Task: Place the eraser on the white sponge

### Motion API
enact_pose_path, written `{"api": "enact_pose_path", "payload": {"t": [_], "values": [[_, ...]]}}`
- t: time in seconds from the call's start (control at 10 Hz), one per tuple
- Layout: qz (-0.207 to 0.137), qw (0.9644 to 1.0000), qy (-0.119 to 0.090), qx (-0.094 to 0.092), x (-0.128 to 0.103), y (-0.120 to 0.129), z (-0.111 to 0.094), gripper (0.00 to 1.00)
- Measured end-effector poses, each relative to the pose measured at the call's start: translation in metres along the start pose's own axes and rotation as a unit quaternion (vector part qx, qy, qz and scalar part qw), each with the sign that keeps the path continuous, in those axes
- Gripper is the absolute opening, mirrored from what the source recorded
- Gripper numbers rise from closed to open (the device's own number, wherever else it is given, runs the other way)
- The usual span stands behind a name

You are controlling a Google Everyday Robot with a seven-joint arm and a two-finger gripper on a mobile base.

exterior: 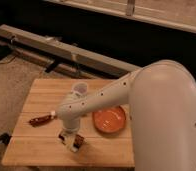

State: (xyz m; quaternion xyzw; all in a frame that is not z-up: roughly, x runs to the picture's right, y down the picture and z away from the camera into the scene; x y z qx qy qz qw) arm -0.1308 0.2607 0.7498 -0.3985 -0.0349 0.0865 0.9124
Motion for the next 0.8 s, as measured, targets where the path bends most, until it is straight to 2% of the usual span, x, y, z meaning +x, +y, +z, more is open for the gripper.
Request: {"api": "enact_pose_path", "payload": {"t": [0.1, 0.2, 0.4, 0.5, 0.8], "values": [[0.002, 0.9999, -0.015, 0.004, 0.001, 0.001, -0.002, 0.74], [0.003, 0.9991, -0.040, 0.012, 0.003, 0.002, -0.007, 0.74], [-0.001, 0.9962, -0.081, 0.031, 0.004, 0.003, -0.014, 0.74], [-0.007, 0.9933, -0.105, 0.048, 0.004, 0.006, -0.017, 0.74], [-0.011, 0.9918, -0.115, 0.055, 0.004, 0.007, -0.018, 0.74]]}}
